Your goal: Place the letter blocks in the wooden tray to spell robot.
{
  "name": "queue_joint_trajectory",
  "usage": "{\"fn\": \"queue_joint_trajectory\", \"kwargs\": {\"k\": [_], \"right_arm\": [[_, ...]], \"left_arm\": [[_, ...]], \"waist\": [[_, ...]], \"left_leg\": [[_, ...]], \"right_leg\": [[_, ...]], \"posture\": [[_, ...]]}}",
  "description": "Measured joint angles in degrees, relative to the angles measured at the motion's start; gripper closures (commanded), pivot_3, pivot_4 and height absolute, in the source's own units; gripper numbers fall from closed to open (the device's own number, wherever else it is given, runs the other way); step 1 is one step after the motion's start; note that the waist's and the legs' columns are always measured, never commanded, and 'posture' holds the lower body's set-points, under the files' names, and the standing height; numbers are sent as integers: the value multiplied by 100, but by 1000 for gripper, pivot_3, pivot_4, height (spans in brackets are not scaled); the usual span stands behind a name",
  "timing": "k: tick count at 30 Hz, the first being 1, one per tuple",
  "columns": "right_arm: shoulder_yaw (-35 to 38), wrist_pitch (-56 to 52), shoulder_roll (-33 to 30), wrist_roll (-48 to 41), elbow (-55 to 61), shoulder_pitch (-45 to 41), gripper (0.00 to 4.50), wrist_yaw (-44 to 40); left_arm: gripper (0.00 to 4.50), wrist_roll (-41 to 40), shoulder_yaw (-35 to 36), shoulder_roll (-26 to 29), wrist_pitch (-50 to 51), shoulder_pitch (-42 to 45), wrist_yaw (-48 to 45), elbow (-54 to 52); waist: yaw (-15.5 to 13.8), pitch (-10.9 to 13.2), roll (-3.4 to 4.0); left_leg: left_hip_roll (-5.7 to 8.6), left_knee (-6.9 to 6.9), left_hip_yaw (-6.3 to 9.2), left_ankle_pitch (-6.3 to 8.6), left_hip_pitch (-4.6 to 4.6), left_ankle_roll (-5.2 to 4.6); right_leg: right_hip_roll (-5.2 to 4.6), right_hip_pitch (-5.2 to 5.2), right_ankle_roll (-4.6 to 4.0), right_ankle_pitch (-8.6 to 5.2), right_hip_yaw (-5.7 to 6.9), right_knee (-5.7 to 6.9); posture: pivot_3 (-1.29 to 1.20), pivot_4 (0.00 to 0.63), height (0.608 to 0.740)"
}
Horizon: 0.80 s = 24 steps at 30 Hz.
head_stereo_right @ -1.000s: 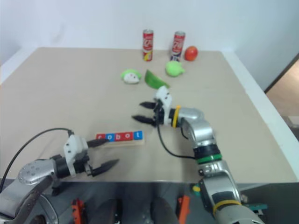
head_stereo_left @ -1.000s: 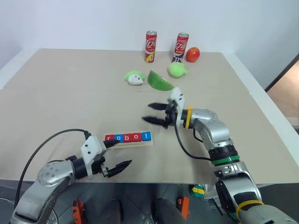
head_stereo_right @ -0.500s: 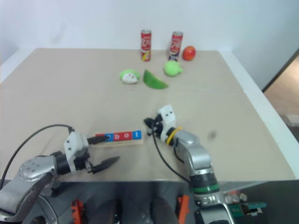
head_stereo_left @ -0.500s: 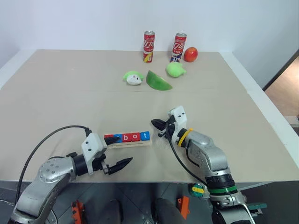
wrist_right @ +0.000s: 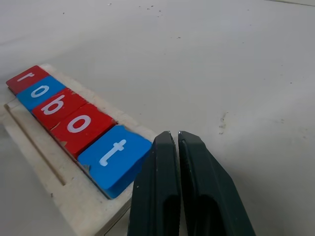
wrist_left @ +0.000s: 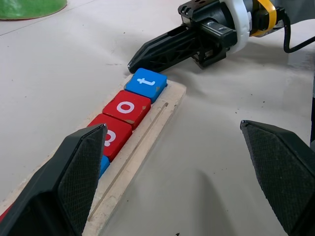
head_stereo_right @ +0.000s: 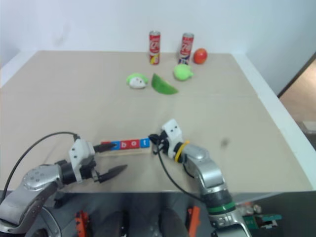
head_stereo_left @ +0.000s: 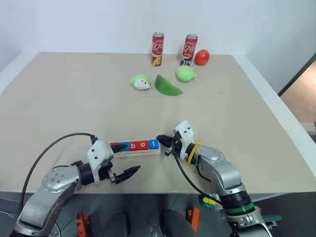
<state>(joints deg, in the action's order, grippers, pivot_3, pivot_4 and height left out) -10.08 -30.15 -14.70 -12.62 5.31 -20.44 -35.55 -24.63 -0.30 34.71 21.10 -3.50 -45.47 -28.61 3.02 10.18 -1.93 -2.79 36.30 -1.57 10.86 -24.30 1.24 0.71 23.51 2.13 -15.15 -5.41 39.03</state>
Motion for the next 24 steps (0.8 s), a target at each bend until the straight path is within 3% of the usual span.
{"fn": "queue_joint_trajectory", "kwargs": {"k": [10,14,18,23,24], "right_arm": [[-74,108,-55,4,12,26,4350,-4],[181,234,-251,-110,-375,-235,3179,-85],[900,451,-991,-319,-1211,-876,1777,-555],[1148,567,-1847,-735,-1788,-1128,67,-2030],[1097,559,-2009,-813,-1837,-1109,26,-2412]], "left_arm": [[0,73,8,-16,-6,23,19,27],[0,-9,266,-118,-19,258,157,342],[0,-23,785,12,-163,409,147,1079],[0,-15,1285,302,-406,837,25,2069],[0,-25,1358,404,-416,937,-38,2271]], "waist": [[0,0,0],[-12,0,0],[-18,1,0],[-25,2,0],[-26,3,2]], "left_leg": [[0,0,1,0,0,0],[2,7,-3,-1,0,-1],[5,12,-8,-2,0,-2],[2,-5,0,4,0,-9],[2,-10,1,4,-1,-9]], "right_leg": [[0,0,0,0,1,0],[-1,-2,4,7,-1,0],[-3,-4,7,10,-3,-3],[1,-3,-6,-9,10,-3],[1,0,-8,-10,11,-3]], "posture": [[0,150,740],[0,150,740],[0,150,740],[0,150,740],[0,150,740]]}}
